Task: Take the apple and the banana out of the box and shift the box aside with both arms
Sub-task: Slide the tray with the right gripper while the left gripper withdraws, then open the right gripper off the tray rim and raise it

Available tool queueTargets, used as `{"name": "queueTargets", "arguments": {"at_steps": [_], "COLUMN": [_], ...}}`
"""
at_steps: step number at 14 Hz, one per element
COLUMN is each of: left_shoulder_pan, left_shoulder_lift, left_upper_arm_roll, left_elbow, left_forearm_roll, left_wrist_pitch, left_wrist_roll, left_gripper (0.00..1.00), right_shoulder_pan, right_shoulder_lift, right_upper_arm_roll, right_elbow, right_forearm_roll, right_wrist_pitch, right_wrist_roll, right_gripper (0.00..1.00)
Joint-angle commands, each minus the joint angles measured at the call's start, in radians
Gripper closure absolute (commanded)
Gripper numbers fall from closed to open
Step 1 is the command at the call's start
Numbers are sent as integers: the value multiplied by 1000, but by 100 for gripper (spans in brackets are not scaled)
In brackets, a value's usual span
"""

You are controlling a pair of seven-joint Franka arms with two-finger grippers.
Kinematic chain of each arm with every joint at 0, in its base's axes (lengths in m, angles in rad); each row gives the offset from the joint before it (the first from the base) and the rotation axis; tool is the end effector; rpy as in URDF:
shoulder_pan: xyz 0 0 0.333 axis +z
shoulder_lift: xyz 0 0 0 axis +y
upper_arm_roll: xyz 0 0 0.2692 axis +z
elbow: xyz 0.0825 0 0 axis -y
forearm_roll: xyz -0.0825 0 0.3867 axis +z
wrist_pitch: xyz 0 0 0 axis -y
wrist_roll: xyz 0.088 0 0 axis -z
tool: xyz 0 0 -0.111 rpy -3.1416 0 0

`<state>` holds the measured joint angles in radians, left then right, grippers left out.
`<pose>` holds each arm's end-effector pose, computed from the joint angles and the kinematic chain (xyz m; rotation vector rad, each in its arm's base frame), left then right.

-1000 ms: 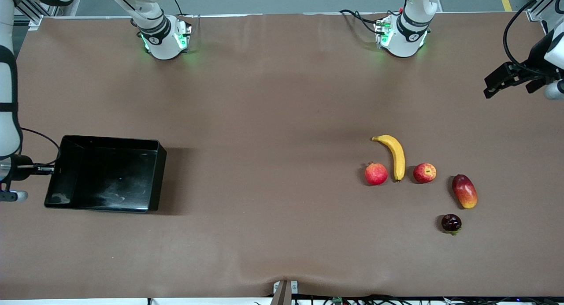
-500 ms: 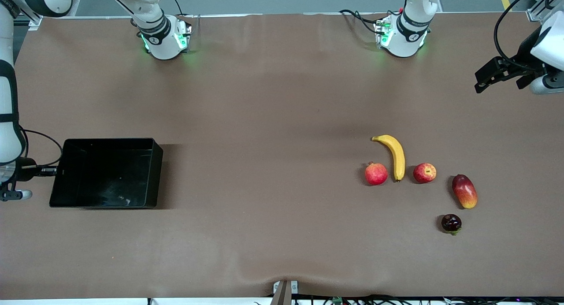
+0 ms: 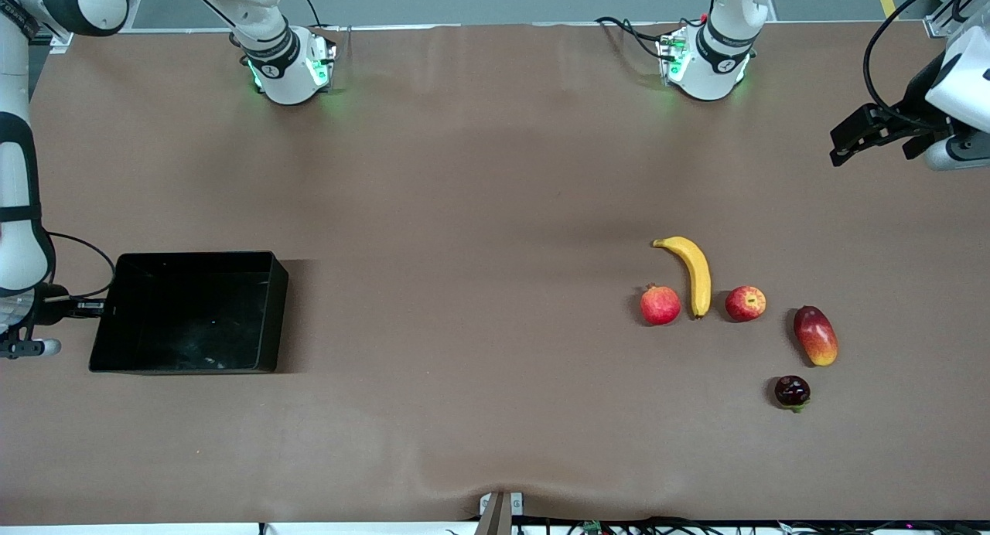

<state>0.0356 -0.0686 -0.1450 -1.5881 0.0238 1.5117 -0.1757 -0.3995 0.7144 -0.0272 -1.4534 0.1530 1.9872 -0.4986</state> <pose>0.5300 -0.0579 0.5974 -3.1053 -0.1056 0.0057 0.6168 -0.2669 0.2088 -2.9536 -0.0034 0.1619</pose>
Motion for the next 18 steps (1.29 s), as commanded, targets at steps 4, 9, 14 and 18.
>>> {"name": "queueTargets", "arguments": {"at_steps": [4, 9, 14, 18], "left_shoulder_pan": [9, 9, 16, 17], "left_shoulder_lift": [-14, -8, -11, -17], "left_upper_arm_roll": [-27, -27, -24, -24], "left_elbow": [-3, -4, -3, -3], "left_forearm_roll": [-7, -8, -4, -4], "left_wrist_pitch": [15, 13, 12, -16], "left_wrist_roll": [5, -14, -11, -28], "left_gripper": [0, 0, 0, 0], "right_shoulder_pan": [-22, 69, 194, 275], "right_shoulder_lift": [-19, -81, -156, -245], "right_upper_arm_roll": [17, 15, 15, 13], "right_elbow": [8, 51, 24, -47], "right_forearm_roll": [17, 2, -1, -6], "right_wrist_pitch": [-13, -24, -109, -114], "right_wrist_roll": [26, 37, 188, 297], "right_gripper": [0, 0, 0, 0]}}
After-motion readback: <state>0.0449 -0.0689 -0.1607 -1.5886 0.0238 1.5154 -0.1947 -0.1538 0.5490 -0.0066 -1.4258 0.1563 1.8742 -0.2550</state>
